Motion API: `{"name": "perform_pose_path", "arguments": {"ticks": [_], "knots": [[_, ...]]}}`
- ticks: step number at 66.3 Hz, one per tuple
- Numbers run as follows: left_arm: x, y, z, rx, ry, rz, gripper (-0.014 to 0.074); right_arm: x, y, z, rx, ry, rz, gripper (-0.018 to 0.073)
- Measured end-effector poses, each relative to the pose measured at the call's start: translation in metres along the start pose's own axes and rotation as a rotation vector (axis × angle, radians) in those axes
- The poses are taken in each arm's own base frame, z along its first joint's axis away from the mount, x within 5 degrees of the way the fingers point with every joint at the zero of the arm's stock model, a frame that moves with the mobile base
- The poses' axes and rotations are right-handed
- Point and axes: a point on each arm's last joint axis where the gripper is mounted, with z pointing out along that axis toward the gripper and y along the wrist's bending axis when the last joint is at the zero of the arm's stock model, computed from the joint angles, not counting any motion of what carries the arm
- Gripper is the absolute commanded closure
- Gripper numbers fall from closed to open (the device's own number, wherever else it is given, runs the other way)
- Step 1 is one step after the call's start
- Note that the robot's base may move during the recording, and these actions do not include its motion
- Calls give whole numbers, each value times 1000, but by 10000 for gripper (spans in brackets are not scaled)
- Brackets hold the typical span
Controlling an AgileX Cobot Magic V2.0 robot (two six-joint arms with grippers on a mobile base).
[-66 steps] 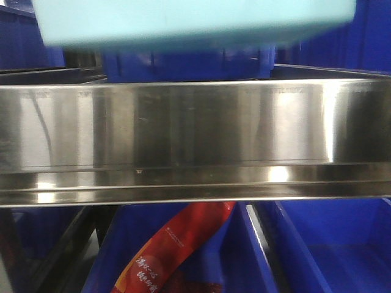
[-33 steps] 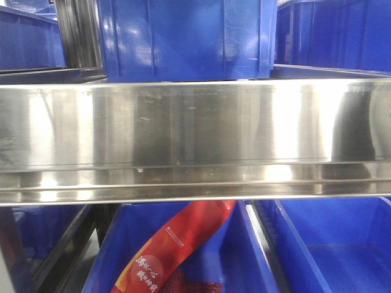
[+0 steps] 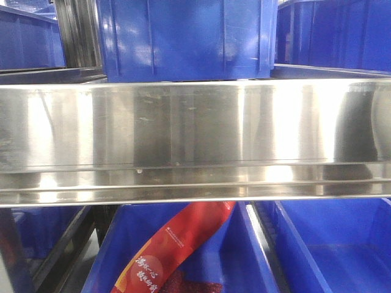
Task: Fetch blue bin and place on conveyor start
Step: 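Pull the held bin back off the shelf with both grippers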
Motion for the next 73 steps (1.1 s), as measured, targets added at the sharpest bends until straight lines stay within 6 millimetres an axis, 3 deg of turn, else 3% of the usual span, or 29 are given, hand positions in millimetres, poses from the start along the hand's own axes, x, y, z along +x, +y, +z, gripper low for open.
{"name": "perform_pose_path", "arguments": {"ticks": [47,73], "knots": [[-29,-3,-4,26,-330,50,708,-2,0,0,4,-20,-3,711],[-34,-4,-5,30,-379,58,708,-3,0,-1,0,-28,-1,711]]}}
